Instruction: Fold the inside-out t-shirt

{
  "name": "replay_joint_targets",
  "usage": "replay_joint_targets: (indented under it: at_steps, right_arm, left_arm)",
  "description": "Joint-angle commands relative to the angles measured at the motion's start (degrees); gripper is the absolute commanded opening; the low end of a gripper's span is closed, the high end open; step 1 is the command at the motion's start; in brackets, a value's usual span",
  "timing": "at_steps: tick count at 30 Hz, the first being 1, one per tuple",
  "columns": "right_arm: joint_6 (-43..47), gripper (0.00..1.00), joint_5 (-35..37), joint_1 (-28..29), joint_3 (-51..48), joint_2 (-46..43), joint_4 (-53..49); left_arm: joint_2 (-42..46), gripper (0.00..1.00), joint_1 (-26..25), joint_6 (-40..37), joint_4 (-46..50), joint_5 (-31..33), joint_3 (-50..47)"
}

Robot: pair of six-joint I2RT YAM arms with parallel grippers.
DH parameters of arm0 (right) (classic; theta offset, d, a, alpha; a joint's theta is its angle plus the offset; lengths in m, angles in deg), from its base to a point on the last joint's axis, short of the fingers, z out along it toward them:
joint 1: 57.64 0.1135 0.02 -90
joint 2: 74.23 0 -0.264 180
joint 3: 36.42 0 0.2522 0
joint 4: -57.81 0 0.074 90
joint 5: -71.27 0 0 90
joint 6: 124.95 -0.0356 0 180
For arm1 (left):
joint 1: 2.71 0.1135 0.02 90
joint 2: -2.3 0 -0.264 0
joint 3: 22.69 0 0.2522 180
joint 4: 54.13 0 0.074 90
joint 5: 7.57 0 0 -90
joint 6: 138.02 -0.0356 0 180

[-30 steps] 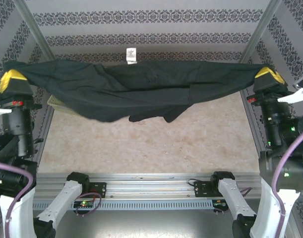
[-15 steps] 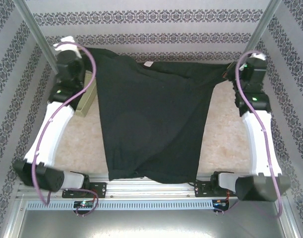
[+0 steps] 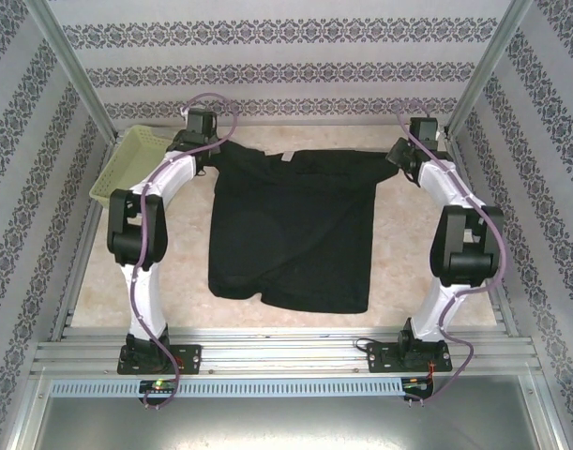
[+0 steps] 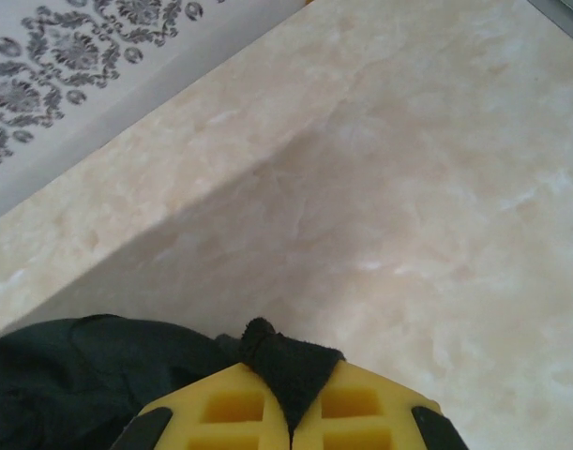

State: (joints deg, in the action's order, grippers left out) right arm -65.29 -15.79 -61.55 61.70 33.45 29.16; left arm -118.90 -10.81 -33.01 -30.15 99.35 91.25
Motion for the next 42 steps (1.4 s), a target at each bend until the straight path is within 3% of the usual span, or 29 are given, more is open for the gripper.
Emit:
replay_joint_targets:
  at_steps: [1,6,7,10,12,14,17,21,27,30,37,42]
  right_arm:
    - [-1.72,0.0,2.88,-0.36,6.49,2.42,0.99]
    - [-2.0,0.0,3.66,-0.82,14.74,8.81,-1.49]
    - [-1.68,0.01,3.08,-0.89,17.01,10.18,-2.73]
    - [0.14,0.46,2.03,-0.91,20.96,11.48,-6.56]
    - [0.94,0.64,3.07,-0.33,19.39,9.53,-6.93]
    - [1.98,0.71,3.36,0.27,16.51,6.57,-6.82]
    - [3.53,0.74,2.84,2.0,10.33,0.17,-6.86]
    - [6.24,0.75,0.9,7.05,-0.27,-10.87,-7.93]
    - [10.34,0.75,1.84,22.75,-17.49,-25.63,-10.19]
    - [10.66,0.75,3.95,32.0,-22.59,-29.3,-13.26]
    - [6.12,0.74,6.31,52.86,-32.78,-26.8,-9.81]
    - [5.14,0.7,7.94,61.49,-32.15,-18.68,-8.77]
  left_arm:
    - [-2.14,0.0,0.9,-0.08,0.15,3.11,7.15]
    - [-9.86,0.0,0.91,-1.44,3.65,3.12,18.28]
    - [-11.67,0.05,0.94,-1.54,5.93,3.12,21.64]
    - [-15.0,0.31,0.98,-1.31,14.38,1.34,31.13]
    - [-15.76,0.57,0.97,-0.1,20.75,-1.5,36.83]
    - [-15.41,0.71,0.74,1.75,26.8,-3.98,40.88]
    - [-11.33,0.76,-0.07,3.65,31.6,-7.52,39.51]
    - [-1.08,0.81,-3.18,4.88,31.91,-8.88,27.24]
    - [23.01,0.83,-8.0,13.16,14.22,-11.94,-13.81]
    - [32.49,0.83,-10.48,15.86,10.94,-11.24,-28.48]
    - [49.0,0.82,-15.35,20.97,9.98,-10.51,-52.44]
    - [57.14,0.83,-15.57,23.16,7.67,-8.65,-63.06]
